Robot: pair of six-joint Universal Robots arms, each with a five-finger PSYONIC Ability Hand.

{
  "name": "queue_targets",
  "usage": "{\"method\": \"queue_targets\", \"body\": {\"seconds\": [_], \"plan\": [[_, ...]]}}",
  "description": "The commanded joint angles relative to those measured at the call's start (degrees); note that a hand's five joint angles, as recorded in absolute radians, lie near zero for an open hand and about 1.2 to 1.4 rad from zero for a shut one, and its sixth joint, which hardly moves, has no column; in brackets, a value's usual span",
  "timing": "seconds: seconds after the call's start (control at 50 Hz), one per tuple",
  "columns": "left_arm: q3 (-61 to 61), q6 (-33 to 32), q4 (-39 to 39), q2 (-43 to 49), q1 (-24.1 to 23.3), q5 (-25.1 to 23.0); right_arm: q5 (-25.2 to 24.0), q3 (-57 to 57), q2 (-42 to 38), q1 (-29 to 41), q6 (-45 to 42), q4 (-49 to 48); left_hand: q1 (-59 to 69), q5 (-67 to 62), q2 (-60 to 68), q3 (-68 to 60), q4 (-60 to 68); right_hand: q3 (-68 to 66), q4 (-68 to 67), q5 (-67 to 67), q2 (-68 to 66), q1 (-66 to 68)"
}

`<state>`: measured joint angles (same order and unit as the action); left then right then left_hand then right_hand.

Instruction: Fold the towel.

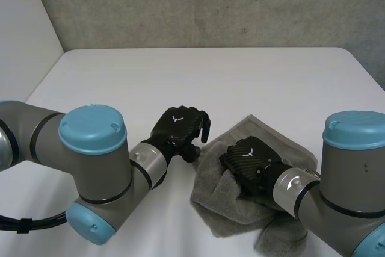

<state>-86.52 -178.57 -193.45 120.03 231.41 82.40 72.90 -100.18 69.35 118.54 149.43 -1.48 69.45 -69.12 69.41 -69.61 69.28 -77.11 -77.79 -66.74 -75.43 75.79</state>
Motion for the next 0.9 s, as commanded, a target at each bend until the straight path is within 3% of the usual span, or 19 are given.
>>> {"method": "queue_targets", "body": {"seconds": [0.02, 0.3, 0.52, 0.62, 0.74, 0.9], "plan": [[-0.66, -1.34, -2.28, 0.65, 0.01, 0.48, 0.22, 0.95, -2.64, 1.87, 3.68, 0.95, -9.78, 19.45, -9.74, 9.95, -9.61, -2.11, -1.43, -2.47, -3.78, 3.42], [-0.66, -0.99, -2.28, 0.65, 0.62, 0.74, -1.09, 1.39, -3.34, 1.96, 3.41, 1.13, -9.78, 19.45, -9.74, 9.95, -9.61, -2.28, -1.60, -2.64, -3.95, 3.59], [1.27, 3.85, -2.20, -4.98, 3.87, 0.83, 0.14, 2.00, 3.60, 0.91, 9.04, -2.21, -10.96, 20.62, -10.92, 11.12, -10.79, -2.62, -1.94, -2.98, -4.29, 3.93], [2.50, 6.40, -2.02, -8.58, 6.86, 0.83, 3.04, 2.18, 7.91, 1.43, 12.73, -3.45, -10.79, 20.46, -10.75, 10.95, -10.62, -2.89, -2.21, -3.26, -4.57, 4.21], [3.91, 7.98, -0.35, -12.27, 10.20, 0.65, 10.16, 3.59, 12.21, 1.43, 14.84, -8.02, -10.96, 20.62, -10.92, 11.12, -10.79, -2.89, -2.21, -3.26, -4.57, 4.21], [6.72, 9.38, 1.67, -13.24, 11.26, 0.74, 14.46, 19.67, 11.07, 4.42, 17.21, -4.06, -10.79, 20.46, -10.75, 10.95, -10.62, -2.89, -2.21, -3.26, -4.57, 4.21]]}}
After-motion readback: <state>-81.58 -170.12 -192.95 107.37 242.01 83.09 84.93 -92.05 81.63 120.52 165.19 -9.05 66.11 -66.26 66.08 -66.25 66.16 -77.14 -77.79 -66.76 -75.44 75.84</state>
